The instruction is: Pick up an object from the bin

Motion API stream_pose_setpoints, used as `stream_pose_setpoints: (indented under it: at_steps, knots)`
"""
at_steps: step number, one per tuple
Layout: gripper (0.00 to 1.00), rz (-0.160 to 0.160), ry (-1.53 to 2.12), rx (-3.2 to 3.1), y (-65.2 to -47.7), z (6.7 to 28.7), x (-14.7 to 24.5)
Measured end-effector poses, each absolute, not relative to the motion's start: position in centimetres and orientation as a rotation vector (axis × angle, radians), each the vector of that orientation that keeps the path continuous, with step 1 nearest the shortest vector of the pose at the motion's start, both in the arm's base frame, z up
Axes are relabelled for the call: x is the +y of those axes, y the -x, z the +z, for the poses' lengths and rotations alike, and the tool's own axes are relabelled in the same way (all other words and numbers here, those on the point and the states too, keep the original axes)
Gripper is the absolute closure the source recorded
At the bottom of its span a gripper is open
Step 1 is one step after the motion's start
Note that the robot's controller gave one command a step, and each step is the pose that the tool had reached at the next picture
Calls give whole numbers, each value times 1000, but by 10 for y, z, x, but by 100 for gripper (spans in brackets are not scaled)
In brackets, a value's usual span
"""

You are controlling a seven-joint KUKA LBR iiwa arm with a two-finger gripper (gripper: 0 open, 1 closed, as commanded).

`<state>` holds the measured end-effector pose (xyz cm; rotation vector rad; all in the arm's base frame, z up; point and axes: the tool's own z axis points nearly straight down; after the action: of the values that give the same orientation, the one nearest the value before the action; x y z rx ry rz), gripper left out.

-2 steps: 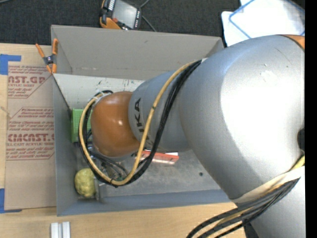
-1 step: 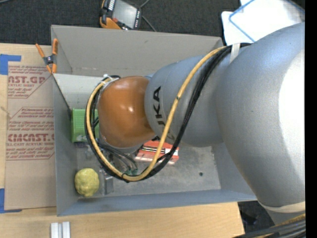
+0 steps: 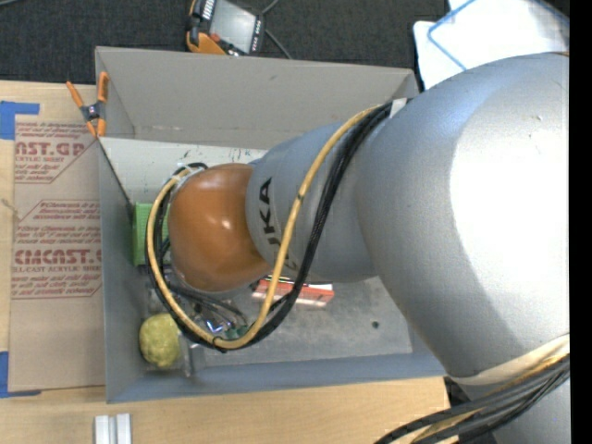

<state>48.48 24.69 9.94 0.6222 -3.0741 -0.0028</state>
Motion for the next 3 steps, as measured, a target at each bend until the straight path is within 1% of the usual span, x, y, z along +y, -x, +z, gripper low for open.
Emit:
stream_pose_setpoints:
  at_steps: [1,2,3]
  knots:
    - [0,-6,-927,-3027,-485,73,248]
    - [100,-3,-591,-3083,-484,70,246]
    - [100,-3,-590,-3083,-484,70,246]
